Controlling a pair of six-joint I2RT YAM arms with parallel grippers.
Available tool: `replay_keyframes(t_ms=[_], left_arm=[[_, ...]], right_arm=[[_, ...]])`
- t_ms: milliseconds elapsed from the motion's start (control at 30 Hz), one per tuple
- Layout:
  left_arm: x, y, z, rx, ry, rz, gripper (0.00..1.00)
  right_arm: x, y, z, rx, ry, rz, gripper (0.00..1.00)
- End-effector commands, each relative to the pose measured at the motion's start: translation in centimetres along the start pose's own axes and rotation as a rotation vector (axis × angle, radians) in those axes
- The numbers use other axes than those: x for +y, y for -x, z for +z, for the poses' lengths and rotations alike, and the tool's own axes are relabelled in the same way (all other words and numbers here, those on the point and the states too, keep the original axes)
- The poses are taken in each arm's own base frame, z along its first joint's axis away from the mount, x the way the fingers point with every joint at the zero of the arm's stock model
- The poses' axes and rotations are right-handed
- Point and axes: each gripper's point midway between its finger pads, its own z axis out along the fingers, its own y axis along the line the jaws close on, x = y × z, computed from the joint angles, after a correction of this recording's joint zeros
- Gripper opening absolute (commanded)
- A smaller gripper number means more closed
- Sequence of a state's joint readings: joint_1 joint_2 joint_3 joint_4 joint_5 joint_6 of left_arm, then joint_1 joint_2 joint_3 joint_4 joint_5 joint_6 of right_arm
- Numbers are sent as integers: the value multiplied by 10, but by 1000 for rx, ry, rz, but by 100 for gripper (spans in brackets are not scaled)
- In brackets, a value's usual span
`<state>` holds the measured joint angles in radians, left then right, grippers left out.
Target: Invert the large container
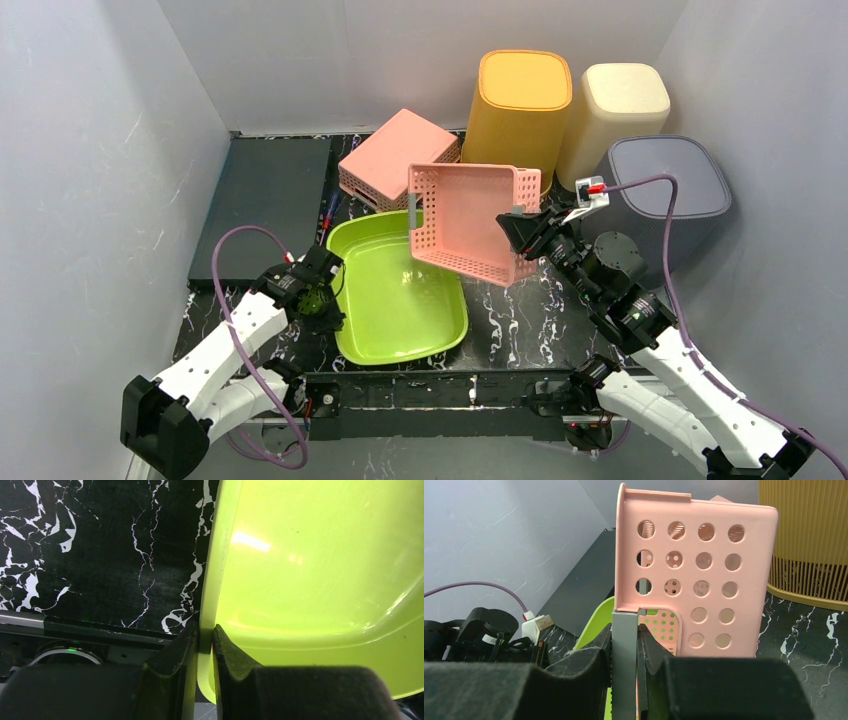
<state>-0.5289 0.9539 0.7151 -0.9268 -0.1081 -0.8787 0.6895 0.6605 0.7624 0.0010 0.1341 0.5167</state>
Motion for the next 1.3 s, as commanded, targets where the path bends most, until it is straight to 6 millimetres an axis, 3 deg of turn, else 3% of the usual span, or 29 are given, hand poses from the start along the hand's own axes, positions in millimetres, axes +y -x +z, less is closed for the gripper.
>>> replay_keyframes(t_ms=[0,367,667,700,800,967,1267], left_arm=[[20,4,-7,-13,101,-4,0],[34,15,-14,-55,164,-49,0],[34,24,-23,-71,173,-16,3],[32,24,-24,-66,166,-9,5],[30,25,-27,-62,161,-10,35],[30,30,-33,-86,158,-8,50],[27,39,-49,-129,131,3,57]], right_arm=[[25,52,-8,-147,68,-37,1],[28,92,-21,-221,20,-132,1],[4,61,-19,-60,-50,-351,1],[3,57,-18,-38,-42,-379,1],[4,45,-15,19,-9,-439,1],[5,28,-8,86,52,-540,1],[15,18,-7,120,209,-816,1]])
